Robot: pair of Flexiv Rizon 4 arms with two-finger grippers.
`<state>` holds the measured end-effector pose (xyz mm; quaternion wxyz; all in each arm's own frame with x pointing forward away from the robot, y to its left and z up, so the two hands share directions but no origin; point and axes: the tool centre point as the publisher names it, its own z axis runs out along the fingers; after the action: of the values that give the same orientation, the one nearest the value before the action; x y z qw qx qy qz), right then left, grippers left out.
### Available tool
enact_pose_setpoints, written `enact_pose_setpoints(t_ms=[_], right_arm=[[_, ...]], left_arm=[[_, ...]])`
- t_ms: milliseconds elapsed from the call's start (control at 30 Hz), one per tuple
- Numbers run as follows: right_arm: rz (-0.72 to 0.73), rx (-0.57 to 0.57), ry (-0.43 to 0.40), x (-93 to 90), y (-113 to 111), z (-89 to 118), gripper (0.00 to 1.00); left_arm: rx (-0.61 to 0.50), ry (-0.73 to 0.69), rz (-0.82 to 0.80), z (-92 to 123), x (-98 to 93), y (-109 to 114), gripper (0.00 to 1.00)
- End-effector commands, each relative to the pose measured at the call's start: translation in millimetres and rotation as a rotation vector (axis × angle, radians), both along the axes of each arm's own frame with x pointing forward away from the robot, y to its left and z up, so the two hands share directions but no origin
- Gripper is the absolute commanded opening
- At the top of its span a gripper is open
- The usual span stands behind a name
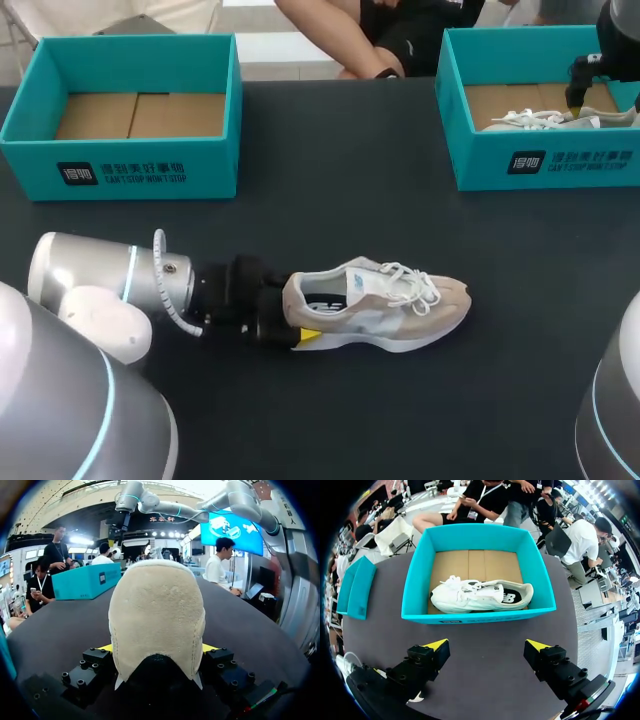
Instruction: Take the shoe out of the shoebox, open the shoe tongue, remove and reinsert the insole, then place the shoe into the shoebox
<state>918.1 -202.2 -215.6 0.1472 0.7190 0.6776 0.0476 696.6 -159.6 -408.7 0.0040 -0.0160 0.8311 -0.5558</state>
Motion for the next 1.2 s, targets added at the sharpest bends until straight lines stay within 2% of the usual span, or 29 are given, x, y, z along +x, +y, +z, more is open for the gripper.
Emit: enact_pose_setpoints(t_ms=[33, 533, 1200], right_arm=[[-0.001, 0.001, -0.002, -0.5, 0, -1, 1.00], [-0.001, 0.001, -0.002, -0.5, 0, -1, 1.00], [-0.001, 0.001, -0.002, -0.5, 0, -1, 1.00]], left_arm=[[0.012, 0.009, 0.001, 2, -3.5, 9, 0.00], [0.051, 0.037, 0.036, -12, -7.6, 20, 0.00], [0.051, 0.037, 0.036, -12, -7.6, 20, 0.00]])
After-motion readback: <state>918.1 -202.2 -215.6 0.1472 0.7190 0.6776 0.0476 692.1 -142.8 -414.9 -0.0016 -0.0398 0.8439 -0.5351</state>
